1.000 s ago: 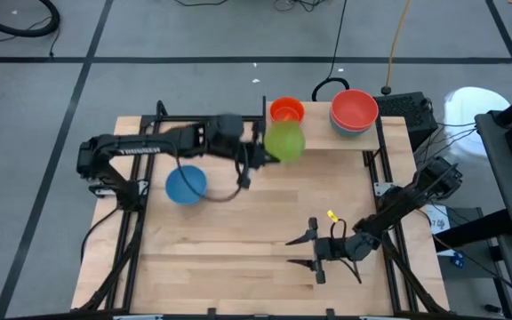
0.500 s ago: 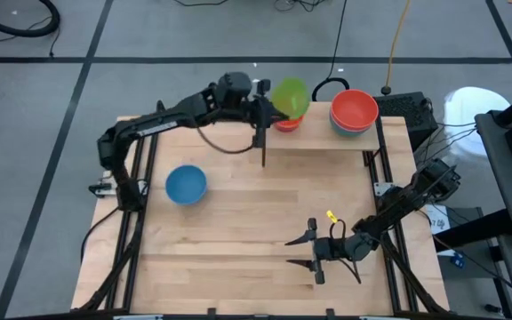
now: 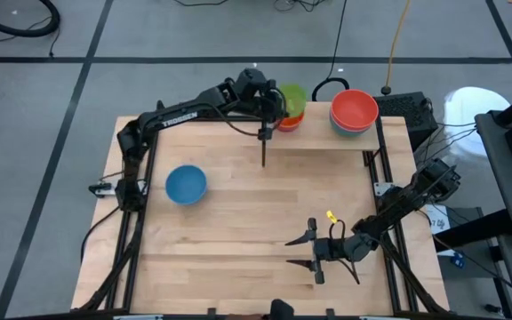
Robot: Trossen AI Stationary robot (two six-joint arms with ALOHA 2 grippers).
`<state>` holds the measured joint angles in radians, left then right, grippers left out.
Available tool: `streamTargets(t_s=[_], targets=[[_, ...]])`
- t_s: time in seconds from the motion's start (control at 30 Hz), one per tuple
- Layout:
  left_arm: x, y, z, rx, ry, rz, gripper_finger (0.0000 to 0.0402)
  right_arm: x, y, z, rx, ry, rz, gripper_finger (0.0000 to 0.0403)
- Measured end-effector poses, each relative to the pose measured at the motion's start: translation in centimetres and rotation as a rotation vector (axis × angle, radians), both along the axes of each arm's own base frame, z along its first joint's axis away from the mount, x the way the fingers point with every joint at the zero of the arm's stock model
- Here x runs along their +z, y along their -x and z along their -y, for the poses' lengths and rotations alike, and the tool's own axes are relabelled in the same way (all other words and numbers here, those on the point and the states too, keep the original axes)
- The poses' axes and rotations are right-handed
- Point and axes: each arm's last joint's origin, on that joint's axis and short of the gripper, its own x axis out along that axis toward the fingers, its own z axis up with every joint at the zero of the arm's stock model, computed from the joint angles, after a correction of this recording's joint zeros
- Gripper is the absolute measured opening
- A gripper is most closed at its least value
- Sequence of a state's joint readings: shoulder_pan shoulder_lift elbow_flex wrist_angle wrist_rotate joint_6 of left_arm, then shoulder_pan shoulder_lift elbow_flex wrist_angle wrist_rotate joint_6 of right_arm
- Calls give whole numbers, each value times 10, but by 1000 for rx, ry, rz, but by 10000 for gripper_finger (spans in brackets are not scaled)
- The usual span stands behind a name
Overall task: Place and stack bowls onto a shelf
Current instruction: Stack the small green bowl on top of the small orange bowl on the shelf, then stack the large blue bowl on top of the large orange bowl on the shelf
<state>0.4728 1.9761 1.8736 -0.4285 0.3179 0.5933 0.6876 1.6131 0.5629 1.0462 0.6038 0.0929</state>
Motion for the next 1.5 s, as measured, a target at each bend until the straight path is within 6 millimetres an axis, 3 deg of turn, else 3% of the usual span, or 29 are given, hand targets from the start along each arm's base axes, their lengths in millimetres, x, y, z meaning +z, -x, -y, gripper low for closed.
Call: streamTargets(t_s=[0.13,0.57,1.13,1.5], targets=[[-10,-3,-1,7,11,-34,9,0,0,0,0,-8,-1,205],[-11,1,0,33,18,-83,17,0,0,0,3,-10,-2,205],[-12,0,0,59,33,-84,143,0,0,0,4,-1,-1,205],[2,6,18,154,89,-102,156,0,0,0,3,-9,-3,205]])
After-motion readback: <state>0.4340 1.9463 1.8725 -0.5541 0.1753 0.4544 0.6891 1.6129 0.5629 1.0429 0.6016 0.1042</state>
